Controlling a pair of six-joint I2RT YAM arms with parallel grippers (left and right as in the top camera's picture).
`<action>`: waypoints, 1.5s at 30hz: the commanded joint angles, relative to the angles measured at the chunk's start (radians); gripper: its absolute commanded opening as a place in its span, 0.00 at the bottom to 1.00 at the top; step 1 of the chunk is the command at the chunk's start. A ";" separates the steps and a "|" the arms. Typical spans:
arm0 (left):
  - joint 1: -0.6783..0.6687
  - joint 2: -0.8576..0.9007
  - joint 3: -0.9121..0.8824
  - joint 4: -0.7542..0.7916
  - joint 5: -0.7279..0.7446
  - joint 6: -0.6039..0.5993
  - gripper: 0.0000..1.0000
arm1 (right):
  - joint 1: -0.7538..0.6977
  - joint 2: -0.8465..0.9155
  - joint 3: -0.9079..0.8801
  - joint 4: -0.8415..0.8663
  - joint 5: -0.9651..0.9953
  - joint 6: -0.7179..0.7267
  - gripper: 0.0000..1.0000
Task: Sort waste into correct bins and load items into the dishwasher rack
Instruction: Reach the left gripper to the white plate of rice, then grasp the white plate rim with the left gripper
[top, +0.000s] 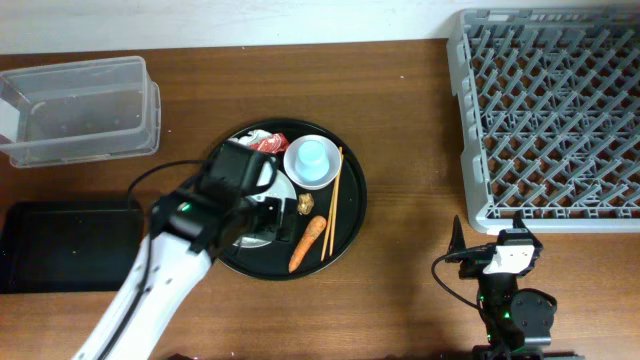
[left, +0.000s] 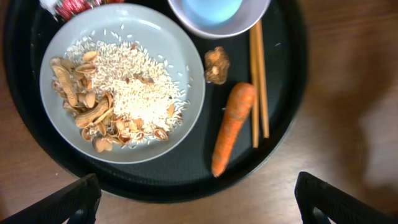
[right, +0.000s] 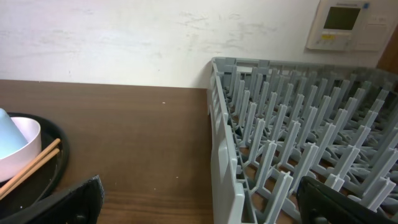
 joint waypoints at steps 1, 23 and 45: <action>-0.013 0.106 0.015 0.002 -0.063 -0.028 0.99 | 0.004 -0.007 -0.005 -0.007 0.008 0.008 0.98; -0.124 0.470 0.014 0.204 -0.221 -0.006 0.55 | 0.004 -0.007 -0.005 -0.007 0.008 0.009 0.98; -0.149 0.540 -0.020 0.301 -0.253 -0.004 0.43 | 0.004 -0.007 -0.005 -0.007 0.008 0.009 0.98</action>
